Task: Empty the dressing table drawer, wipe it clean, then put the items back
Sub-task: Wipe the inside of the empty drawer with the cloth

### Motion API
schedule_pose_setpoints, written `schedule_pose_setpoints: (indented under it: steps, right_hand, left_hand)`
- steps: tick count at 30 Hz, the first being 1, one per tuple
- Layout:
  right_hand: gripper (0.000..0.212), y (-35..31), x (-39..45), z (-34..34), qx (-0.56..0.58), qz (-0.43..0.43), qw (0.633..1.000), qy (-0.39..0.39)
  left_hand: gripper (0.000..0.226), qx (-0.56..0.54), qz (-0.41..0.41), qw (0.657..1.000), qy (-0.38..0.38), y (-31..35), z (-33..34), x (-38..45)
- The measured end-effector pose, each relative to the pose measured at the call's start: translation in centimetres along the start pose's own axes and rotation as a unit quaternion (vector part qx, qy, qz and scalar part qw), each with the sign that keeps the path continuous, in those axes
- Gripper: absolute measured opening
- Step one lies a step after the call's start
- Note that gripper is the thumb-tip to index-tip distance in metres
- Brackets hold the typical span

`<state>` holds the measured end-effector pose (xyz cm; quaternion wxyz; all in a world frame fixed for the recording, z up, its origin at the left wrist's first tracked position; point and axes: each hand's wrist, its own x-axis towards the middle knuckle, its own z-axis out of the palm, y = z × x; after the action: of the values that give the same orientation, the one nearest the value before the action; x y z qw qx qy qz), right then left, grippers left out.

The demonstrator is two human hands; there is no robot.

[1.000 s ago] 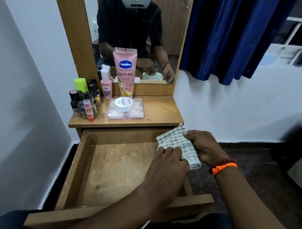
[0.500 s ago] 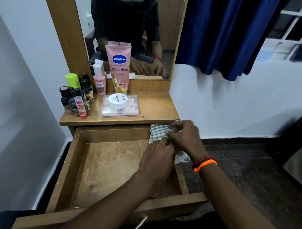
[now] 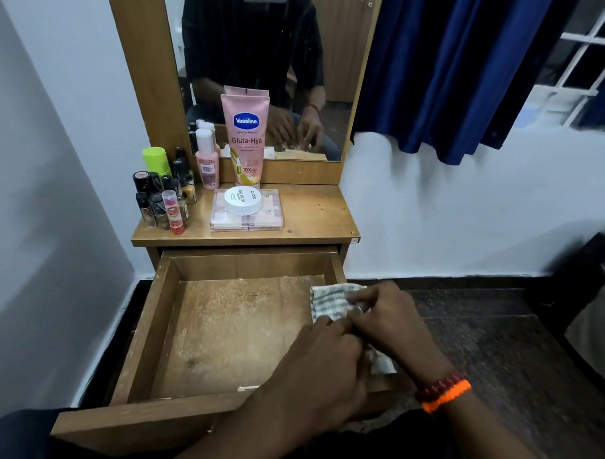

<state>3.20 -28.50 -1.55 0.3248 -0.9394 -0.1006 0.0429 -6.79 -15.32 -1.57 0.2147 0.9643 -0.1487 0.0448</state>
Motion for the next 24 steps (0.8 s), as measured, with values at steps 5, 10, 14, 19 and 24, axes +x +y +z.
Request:
schedule_pose_setpoints:
  steps: [5, 10, 14, 19, 24]
  right_hand:
    - [0.027, 0.5, -2.9, 0.3, -0.013, 0.000, 1.000, -0.019]
    - [0.033, -0.3, 0.9, 1.0, -0.021, -0.018, 1.000, 0.005]
    - [0.035, -1.3, 5.8, 1.6, -0.003, -0.016, 0.999, 0.028]
    - [0.032, -2.2, 9.0, 2.5, 0.016, -0.010, 0.999, 0.044]
    - [0.033, -1.9, 5.9, 1.6, 0.018, -0.007, 1.000, 0.018]
  left_hand:
    - [0.040, -0.079, -0.067, 0.994, 0.034, -2.6, -2.7, -4.4]
    - [0.057, -0.023, -0.278, 0.933, 0.228, -11.9, -6.1, -9.7]
    - [0.070, 0.015, -0.411, 0.878, 0.243, -16.8, -6.6, -12.5]
    - [0.064, -0.044, -0.426, 0.883, 0.191, -15.9, -5.6, -12.6]
    - [0.106, -0.046, -0.431, 0.883, 0.178, -17.2, -5.1, -13.0]
